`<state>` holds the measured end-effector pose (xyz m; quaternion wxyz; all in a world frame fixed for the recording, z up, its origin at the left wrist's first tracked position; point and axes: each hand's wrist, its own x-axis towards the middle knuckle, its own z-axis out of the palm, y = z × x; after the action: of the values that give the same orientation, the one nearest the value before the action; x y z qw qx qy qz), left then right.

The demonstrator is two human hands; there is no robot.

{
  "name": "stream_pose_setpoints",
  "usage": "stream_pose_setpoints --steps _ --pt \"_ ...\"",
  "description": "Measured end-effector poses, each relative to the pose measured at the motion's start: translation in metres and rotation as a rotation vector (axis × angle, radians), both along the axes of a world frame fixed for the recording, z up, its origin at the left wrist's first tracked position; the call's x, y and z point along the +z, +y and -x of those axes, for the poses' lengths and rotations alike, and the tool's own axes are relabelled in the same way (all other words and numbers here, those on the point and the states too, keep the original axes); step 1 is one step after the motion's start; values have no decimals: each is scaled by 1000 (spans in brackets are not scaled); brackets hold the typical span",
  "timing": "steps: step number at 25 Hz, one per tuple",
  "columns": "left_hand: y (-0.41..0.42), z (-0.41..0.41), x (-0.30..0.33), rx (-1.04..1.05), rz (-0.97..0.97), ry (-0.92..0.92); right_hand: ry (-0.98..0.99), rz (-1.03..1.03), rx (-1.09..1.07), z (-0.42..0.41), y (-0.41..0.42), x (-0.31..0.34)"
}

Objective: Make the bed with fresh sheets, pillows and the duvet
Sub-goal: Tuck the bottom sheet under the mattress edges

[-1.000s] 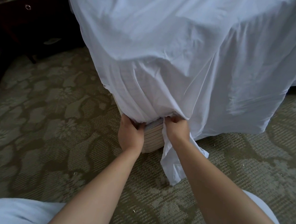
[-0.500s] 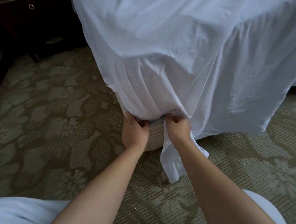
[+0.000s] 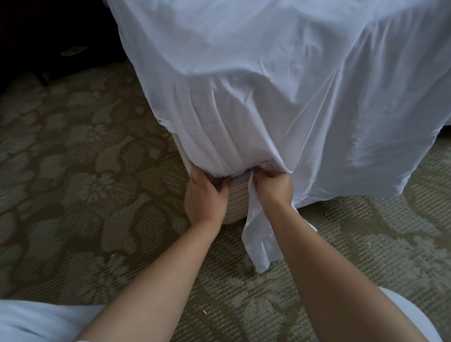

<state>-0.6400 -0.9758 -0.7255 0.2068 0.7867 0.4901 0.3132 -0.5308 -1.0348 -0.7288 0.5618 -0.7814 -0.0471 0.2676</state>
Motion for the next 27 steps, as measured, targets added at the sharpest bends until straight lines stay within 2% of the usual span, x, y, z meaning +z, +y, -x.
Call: stream_pose_setpoints --steps 4,9,13,16,21,25,27 --pt "0 -6 -3 59 8 -3 -4 57 -39 -7 4 -2" --pt "-3 -12 -4 96 38 8 -37 240 -87 -9 16 2" --pt "-4 -8 -1 65 29 46 -82 157 99 -12 3 3" --pt "-4 -4 0 35 8 76 -152 51 156 -6 -13 -7" --pt "-2 1 1 -15 -18 94 -282 194 159 6 -28 -11" --pt "-1 4 0 -39 -33 81 -320 190 230 16 -32 -14" --pt "0 5 -1 -44 -33 83 -319 218 160 22 -30 -17"
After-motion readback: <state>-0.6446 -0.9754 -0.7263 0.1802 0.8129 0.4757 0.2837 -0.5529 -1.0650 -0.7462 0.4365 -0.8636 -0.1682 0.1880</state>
